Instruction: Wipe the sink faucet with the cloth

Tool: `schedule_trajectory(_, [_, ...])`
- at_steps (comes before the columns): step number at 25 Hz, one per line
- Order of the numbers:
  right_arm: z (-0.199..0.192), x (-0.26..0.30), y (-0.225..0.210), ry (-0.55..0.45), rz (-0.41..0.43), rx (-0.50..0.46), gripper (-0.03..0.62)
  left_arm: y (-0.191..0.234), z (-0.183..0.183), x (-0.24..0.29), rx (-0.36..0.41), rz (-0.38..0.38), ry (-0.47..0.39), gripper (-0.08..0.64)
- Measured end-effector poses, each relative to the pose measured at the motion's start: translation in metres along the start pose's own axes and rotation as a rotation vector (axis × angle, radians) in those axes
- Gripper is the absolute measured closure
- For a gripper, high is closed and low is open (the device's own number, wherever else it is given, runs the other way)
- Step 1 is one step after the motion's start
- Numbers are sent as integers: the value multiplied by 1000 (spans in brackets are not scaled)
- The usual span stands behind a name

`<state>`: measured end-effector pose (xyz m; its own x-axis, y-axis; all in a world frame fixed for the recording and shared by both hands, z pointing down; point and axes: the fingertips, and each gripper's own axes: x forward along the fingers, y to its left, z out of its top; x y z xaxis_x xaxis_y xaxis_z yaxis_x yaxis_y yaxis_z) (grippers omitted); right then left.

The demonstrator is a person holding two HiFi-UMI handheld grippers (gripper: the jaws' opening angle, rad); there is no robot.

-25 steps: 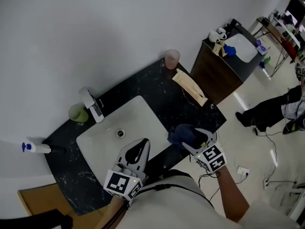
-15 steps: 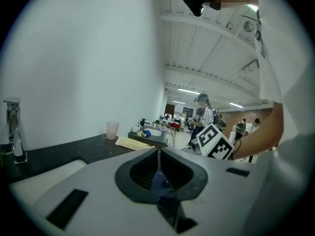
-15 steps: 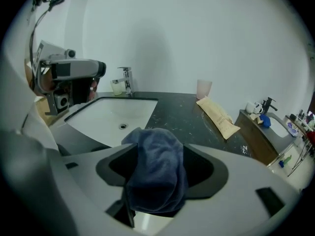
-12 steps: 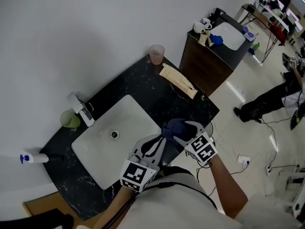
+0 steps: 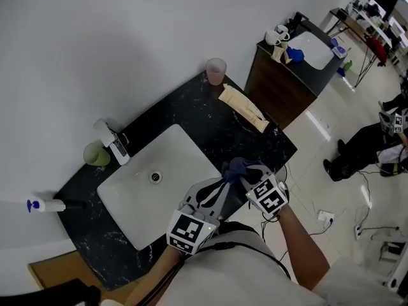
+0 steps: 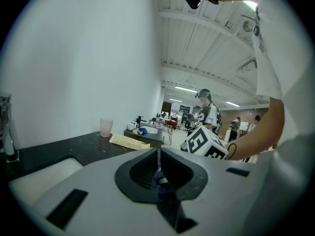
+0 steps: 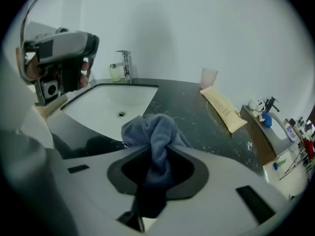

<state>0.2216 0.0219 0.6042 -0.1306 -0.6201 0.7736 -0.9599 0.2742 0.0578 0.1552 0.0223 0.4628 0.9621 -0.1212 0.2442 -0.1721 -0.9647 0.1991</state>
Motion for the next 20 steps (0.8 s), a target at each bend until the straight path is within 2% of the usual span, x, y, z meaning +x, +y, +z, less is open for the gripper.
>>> schedule_trajectory(6, [7, -3, 3, -30, 17, -3, 514, 13, 3, -12, -12, 65, -15, 549])
schedule_trajectory(11, [37, -7, 10, -108, 44, -20, 514, 28, 11, -29, -35, 134, -52, 549])
schedule_trajectory(15, [79, -12, 22, -213, 101, -24, 514, 45, 15, -53, -51, 222, -70, 549])
schedule_trajectory(20, [161, -12, 56, -367, 239, -84, 514, 84, 25, -100, -90, 408, -125, 549])
